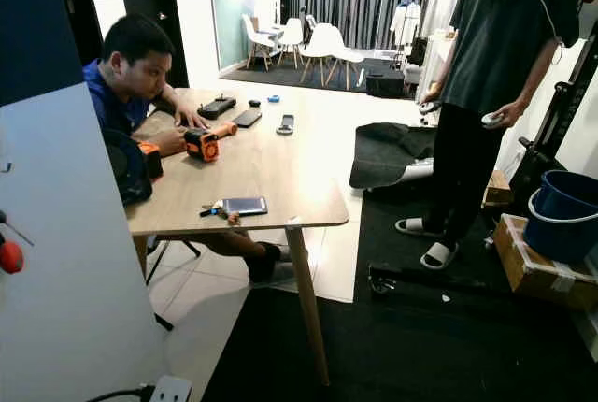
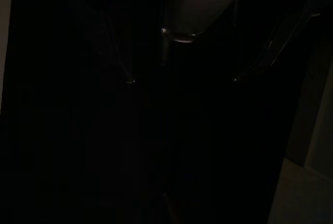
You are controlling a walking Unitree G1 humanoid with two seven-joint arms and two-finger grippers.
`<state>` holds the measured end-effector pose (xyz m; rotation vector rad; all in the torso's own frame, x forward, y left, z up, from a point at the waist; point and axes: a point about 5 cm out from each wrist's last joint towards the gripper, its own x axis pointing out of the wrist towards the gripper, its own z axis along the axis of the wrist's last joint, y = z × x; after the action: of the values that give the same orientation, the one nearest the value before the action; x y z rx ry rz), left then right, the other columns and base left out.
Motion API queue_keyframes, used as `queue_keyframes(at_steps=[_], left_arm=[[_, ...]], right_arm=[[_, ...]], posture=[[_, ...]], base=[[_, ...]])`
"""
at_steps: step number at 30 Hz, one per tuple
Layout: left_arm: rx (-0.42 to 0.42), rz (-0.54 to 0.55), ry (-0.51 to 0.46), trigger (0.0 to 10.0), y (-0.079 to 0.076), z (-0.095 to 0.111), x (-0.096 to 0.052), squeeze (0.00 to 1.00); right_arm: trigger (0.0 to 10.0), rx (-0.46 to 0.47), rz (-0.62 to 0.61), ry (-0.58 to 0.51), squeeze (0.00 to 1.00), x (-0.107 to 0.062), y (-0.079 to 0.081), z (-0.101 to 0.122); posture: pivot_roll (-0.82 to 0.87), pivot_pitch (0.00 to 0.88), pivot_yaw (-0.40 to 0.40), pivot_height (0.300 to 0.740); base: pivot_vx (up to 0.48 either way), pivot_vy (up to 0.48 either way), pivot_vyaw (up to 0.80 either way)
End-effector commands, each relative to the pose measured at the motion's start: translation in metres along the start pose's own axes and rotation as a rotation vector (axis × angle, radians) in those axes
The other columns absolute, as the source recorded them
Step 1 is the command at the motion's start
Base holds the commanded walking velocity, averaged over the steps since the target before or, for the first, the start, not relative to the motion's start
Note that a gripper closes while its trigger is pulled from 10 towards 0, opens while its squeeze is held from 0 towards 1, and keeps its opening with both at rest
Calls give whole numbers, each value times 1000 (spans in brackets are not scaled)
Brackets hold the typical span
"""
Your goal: Hang keys on a hook
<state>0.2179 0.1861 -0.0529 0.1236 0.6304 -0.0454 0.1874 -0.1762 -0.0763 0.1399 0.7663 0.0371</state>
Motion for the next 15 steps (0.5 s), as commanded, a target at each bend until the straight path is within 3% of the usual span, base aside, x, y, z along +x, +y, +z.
queue_keyframes(at_steps=[1,8,10,15], left_arm=[[6,11,3,10000,4,-4,-3,0],[9,9,0,10000,5,-4,-3,0],[-29,16,1,10000,5,-2,-2,0],[1,1,5,10000,2,-1,0,0]], right_arm=[[10000,-5,14,18,0,1,3,-2],[10000,16,8,12,0,1,6,-3],[10000,54,-18,5,0,-1,4,-5],[10000,138,-54,-2,0,-3,-2,-7]], posture=[[131,21,-58,740],[120,24,-30,740],[109,23,-18,740],[94,23,-4,740]], base=[[0,0,0],[0,0,0],[0,0,0],[0,0,0]])
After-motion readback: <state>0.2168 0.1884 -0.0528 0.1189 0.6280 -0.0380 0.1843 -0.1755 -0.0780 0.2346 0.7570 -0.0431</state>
